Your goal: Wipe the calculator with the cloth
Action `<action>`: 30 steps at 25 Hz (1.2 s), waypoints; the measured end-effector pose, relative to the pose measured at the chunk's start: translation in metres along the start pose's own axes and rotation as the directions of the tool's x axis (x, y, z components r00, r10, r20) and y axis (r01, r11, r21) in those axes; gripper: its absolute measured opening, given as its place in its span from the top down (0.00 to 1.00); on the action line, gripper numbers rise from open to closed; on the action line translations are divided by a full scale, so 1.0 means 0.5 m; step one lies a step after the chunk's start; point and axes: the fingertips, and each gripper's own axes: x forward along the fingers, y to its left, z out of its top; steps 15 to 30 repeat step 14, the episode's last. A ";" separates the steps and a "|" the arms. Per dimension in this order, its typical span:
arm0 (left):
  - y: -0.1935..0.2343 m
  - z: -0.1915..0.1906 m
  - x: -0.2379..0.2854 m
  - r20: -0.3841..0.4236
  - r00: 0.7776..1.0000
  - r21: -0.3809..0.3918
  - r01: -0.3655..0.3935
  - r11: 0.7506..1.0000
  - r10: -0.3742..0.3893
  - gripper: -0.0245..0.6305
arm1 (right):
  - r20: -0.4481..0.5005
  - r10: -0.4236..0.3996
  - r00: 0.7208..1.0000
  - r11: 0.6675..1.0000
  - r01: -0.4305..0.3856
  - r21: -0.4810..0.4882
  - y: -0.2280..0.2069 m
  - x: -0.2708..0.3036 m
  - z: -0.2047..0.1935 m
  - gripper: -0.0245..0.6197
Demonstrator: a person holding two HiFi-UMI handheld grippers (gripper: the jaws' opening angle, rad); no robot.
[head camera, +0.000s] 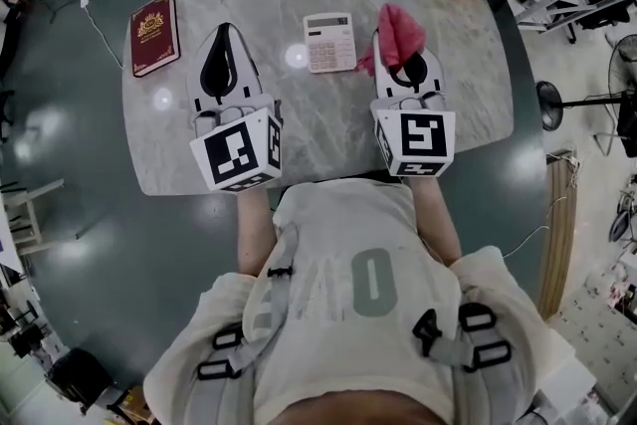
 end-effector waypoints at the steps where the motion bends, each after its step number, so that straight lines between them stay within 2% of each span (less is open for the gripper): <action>1: -0.002 -0.004 0.002 -0.003 1.000 -0.002 0.001 1.000 -0.001 0.93 | -0.002 0.000 1.000 1.000 0.000 0.000 -0.003 0.002 -0.004 0.88; 8: -0.002 -0.010 -0.001 -0.010 1.000 -0.009 -0.001 1.000 0.000 0.93 | -0.013 0.011 1.000 1.000 -0.011 0.011 -0.005 0.005 -0.014 0.88; 14: 0.001 -0.010 0.004 -0.044 0.999 -0.023 -0.009 1.000 0.008 0.93 | -0.029 0.049 0.998 0.997 -0.047 0.060 -0.004 0.007 -0.010 0.88; 30: 0.001 -0.010 0.004 -0.044 0.999 -0.023 -0.009 1.000 0.008 0.93 | -0.029 0.049 0.998 0.997 -0.047 0.060 -0.004 0.007 -0.010 0.88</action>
